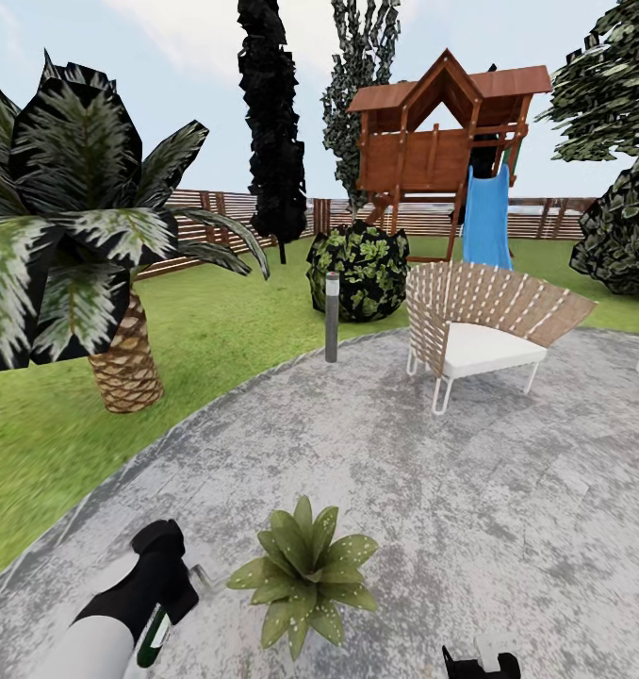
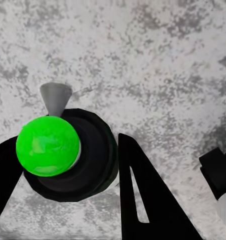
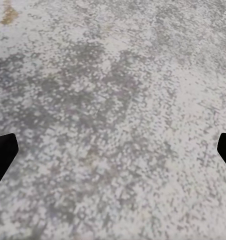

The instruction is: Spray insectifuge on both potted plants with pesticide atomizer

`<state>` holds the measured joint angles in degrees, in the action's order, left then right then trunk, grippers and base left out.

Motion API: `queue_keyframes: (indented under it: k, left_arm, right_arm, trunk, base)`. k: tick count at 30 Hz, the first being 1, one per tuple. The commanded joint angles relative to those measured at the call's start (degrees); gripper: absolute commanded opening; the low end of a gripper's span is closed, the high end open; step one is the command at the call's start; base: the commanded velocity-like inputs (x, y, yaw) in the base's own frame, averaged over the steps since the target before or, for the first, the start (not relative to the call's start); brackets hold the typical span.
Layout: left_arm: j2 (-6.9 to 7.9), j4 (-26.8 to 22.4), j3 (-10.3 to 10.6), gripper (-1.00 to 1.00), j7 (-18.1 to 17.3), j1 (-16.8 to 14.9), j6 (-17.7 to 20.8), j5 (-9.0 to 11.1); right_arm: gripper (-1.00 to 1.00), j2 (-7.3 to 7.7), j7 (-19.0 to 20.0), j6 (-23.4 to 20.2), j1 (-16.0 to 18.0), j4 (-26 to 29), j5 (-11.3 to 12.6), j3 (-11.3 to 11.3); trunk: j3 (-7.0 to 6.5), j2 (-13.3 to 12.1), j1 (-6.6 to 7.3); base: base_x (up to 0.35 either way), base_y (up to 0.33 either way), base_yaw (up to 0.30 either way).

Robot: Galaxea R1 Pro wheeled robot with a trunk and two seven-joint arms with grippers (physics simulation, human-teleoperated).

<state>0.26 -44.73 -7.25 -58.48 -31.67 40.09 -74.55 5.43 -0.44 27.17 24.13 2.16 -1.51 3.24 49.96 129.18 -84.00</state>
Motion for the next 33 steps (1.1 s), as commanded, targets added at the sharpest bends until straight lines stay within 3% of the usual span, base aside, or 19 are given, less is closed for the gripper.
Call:
queue_keyframes:
  k: [1,5,6,8,9,10,14,17,18,21,23,28,33]
  left_arm:
    - [0.16,0.1,-0.1,-1.0,0.3,0.1,0.1,-0.2]
    - [3.02,0.8,-0.2,-1.0,1.3,0.3,-1.2,0.0]
    - [3.22,2.2,-0.3,-1.0,1.1,0.3,-1.2,0.1]
    - [2.1,4.9,-0.2,-1.0,-0.3,-0.1,-1.0,0.3]
    - [-0.45,4.4,0.3,-1.0,-5.7,-0.9,-0.5,-0.2]
    - [-1.84,2.8,0.8,-1.0,-10.9,-4.6,-0.3,-2.1]
    - [-2.22,2.3,1.8,-1.0,-19.6,-9.8,2.5,-6.8]
    - [-2.27,2.2,4.9,-1.0,-29.7,-12.4,3.4,-12.4]
    - [-2.29,2.0,6.6,-1.0,-31.5,-13.5,3.5,-15.3]
    - [-2.54,1.9,8.7,-1.0,-31.5,-16.6,3.6,-21.2]
    - [-3.67,2.0,9.1,-1.0,-31.5,-18.6,3.6,-23.6]
    - [-8.26,2.1,10.0,-1.0,-31.5,-20.1,3.5,-25.2]
    - [-9.44,2.8,10.6,-1.0,-31.5,-20.3,3.7,-25.1]
  right_arm:
    - [1.0,0.02,-0.1,0.2,0.0,0.0,-0.1,0.3]
    - [1.0,0.02,0.0,0.2,0.0,0.0,-0.1,0.3]
    - [1.0,0.02,0.0,0.2,0.0,-0.1,-0.1,0.3]
    - [1.0,0.02,0.0,0.2,0.0,-0.1,-0.1,0.3]
    - [1.0,0.02,0.0,0.2,0.0,-0.1,-0.1,0.3]
    - [1.0,0.02,0.0,0.2,0.0,-0.1,-0.1,0.3]
    - [1.0,0.0,0.0,0.2,0.0,-0.1,-0.1,0.3]
    - [1.0,-0.19,0.0,0.2,0.0,0.0,-0.1,0.3]
    - [1.0,-0.29,0.0,0.2,0.0,0.0,-0.1,0.3]
    - [1.0,-0.39,0.0,0.2,0.0,-0.1,-0.1,0.3]
    - [1.0,-0.41,0.0,0.2,0.0,-0.1,-0.1,0.3]
    - [1.0,-0.42,0.0,0.2,0.0,0.0,-0.2,0.3]
    - [1.0,-0.42,0.0,0.2,0.0,0.0,-0.2,0.3]
  trunk:
    - [0.06,0.0,0.01]
    - [0.06,0.0,0.01]
    - [0.06,0.0,0.01]
    - [0.06,0.0,0.01]
    - [0.06,0.0,0.01]
    - [0.06,0.0,0.01]
    - [0.06,0.0,0.01]
    - [0.06,0.0,0.01]
    - [0.06,0.0,0.01]
    - [0.06,0.0,0.01]
    - [0.06,0.0,0.01]
    - [0.06,0.0,0.01]
    - [0.06,0.0,0.01]
  base:
    - [0.0,0.0,0.0]
    - [0.0,0.0,0.0]
    - [0.0,0.0,0.0]
    - [0.0,0.0,0.0]
    - [0.0,0.0,0.0]
    - [0.0,0.0,0.0]
    - [0.0,0.0,0.0]
    - [0.0,0.0,0.0]
    - [0.0,0.0,0.0]
    - [0.0,0.0,0.0]
    - [0.0,0.0,0.0]
    - [0.0,0.0,0.0]
    - [0.0,0.0,0.0]
